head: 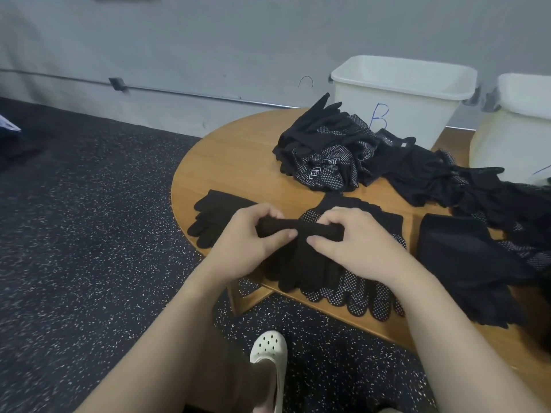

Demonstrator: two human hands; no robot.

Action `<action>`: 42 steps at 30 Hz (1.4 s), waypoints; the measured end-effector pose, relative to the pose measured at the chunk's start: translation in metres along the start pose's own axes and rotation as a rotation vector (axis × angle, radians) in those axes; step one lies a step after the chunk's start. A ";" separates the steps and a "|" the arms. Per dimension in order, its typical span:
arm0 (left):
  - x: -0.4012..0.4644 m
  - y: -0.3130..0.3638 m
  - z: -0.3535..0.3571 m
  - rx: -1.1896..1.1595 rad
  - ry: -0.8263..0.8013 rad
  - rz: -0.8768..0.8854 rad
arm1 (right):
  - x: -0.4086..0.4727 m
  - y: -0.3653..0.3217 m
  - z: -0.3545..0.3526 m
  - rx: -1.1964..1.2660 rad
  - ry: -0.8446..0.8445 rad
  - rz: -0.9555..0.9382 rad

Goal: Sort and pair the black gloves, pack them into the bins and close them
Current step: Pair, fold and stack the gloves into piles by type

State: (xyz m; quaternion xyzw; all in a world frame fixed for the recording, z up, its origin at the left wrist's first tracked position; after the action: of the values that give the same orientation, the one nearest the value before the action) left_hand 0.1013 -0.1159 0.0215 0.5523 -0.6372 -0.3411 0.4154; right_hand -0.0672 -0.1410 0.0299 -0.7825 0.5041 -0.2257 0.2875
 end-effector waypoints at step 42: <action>-0.021 -0.071 -0.139 0.380 0.599 -0.269 | 0.098 -0.058 0.083 -0.122 0.247 0.098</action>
State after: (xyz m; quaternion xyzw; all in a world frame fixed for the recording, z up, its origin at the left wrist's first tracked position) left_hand 0.2583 -0.1031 0.0141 0.7736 -0.4612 -0.0918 0.4247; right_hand 0.0625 -0.1934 0.0140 -0.7391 0.5863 -0.2749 0.1856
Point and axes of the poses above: each hand's wrist, its own x-axis towards the middle knuckle, its own z-axis out of the palm, y = z × x, the point moved 10 cm from there along x, towards the middle knuckle, and after that the axes turned 2 degrees about y, right-handed, at the moved point
